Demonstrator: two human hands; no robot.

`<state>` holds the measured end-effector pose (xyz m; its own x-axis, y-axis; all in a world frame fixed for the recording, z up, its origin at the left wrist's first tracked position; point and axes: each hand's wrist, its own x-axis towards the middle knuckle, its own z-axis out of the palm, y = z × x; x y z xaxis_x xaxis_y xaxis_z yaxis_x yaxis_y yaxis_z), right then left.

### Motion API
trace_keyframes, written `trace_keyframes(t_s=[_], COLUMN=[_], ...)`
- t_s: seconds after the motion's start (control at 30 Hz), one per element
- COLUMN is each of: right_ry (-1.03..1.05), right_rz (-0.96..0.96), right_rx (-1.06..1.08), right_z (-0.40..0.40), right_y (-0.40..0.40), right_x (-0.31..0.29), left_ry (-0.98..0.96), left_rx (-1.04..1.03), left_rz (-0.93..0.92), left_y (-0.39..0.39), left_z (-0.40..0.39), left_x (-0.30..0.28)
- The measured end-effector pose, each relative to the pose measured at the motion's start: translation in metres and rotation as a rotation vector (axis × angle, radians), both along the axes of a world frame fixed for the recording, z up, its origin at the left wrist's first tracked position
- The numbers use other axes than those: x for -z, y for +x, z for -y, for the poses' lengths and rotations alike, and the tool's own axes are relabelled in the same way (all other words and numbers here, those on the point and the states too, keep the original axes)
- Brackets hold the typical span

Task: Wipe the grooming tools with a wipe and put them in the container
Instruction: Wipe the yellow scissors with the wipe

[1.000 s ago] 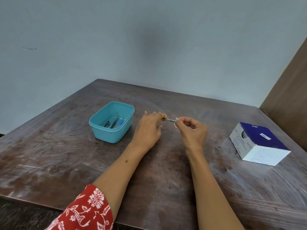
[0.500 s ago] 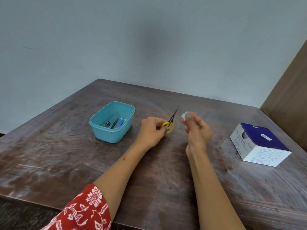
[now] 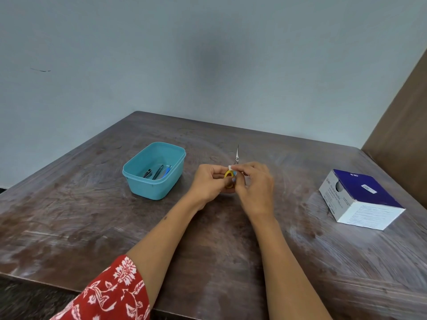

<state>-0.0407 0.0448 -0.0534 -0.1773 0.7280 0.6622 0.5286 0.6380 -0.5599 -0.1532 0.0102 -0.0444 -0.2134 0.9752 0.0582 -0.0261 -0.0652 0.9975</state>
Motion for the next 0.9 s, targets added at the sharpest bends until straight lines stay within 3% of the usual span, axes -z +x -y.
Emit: trace_keyframes(t_s=[0.17, 0.33, 0.9], right_ry=[0.107, 0.064, 0.102], right_rz=[-0.059, -0.035, -0.038], right_rx=[0.117, 0.054, 0.203], right_z=[-0.0009, 0.0023, -0.0020], right_y=[0.0017, -0.0013, 0.0035], right_x=[0.0000, -0.0004, 0.0023], left_ry=[-0.032, -0.029, -0.101], left_rx=[0.074, 0.019, 0.110], left_rz=[0.049, 0.000, 0.018], left_y=[0.0042, 0.0000, -0.0010], left_z=[0.0022, 0.0010, 0.0015], left_x=[-0.0018, -0.0014, -0.0028])
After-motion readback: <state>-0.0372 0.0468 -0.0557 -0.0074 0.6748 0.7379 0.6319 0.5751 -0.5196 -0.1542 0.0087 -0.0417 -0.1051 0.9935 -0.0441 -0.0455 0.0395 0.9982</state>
